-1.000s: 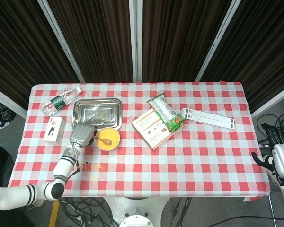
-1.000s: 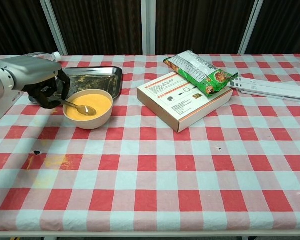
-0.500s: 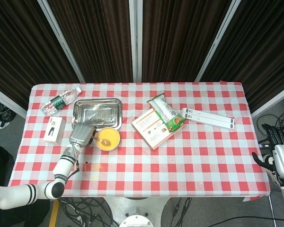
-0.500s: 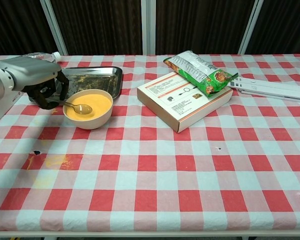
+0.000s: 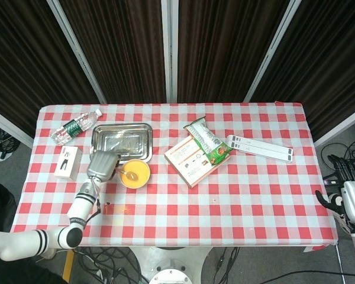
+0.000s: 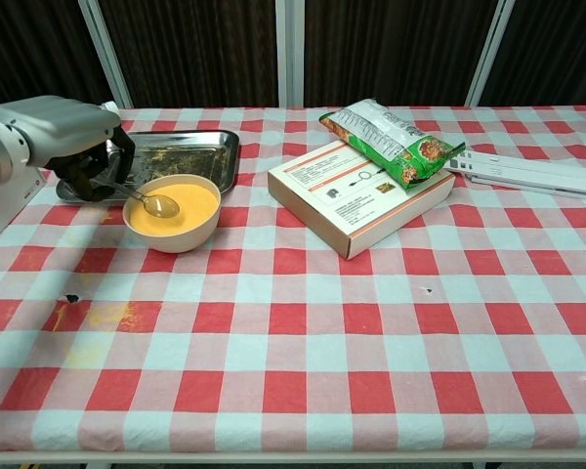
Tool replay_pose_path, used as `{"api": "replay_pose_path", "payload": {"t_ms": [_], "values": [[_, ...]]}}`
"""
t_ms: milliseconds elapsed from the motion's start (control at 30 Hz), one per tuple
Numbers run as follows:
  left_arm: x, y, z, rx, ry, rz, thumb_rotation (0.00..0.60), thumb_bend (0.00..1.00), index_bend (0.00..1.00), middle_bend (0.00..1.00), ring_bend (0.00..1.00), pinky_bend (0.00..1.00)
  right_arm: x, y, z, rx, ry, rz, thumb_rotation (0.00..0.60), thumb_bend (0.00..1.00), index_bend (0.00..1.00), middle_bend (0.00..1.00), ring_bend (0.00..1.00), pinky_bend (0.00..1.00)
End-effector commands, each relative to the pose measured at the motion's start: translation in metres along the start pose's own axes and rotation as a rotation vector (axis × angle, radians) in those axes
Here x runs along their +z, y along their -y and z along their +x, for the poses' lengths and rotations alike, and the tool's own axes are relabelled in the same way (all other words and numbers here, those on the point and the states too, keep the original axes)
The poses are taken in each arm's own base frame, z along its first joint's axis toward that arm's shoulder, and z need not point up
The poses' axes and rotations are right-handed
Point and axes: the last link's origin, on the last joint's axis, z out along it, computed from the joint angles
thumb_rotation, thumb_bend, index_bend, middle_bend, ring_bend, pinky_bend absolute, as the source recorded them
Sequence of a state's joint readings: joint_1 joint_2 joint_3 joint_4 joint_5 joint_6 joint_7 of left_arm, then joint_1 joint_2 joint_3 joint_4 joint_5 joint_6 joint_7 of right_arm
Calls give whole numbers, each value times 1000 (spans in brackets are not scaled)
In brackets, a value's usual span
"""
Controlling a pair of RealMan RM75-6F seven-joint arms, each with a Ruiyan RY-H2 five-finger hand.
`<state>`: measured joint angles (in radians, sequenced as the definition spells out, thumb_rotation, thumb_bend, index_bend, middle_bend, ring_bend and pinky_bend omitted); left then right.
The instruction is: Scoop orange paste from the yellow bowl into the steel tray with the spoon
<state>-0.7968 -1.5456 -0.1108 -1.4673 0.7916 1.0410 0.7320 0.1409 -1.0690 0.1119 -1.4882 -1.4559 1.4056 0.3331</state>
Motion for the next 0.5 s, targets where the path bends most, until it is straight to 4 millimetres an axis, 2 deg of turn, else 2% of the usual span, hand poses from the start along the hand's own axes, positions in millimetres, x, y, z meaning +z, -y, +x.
{"api": "replay_pose_path", "payload": {"t_ms": [33,233,500], "values": [[1,-2,10,133,-66,45,600,439,648,966,924,938,0,0,1,-1,-2,3,600,233,11,62,0,62],[-1,-13,19,338,-124,93,600,449,653,968,927,940,0,1,1,0,-4,5,600,233,11,62,0,62],[2,-34,23,462,-153,123,600,451,665,978,935,951,-1,0,1,2,-3,-1,600,233,11,63,0,62]]}}
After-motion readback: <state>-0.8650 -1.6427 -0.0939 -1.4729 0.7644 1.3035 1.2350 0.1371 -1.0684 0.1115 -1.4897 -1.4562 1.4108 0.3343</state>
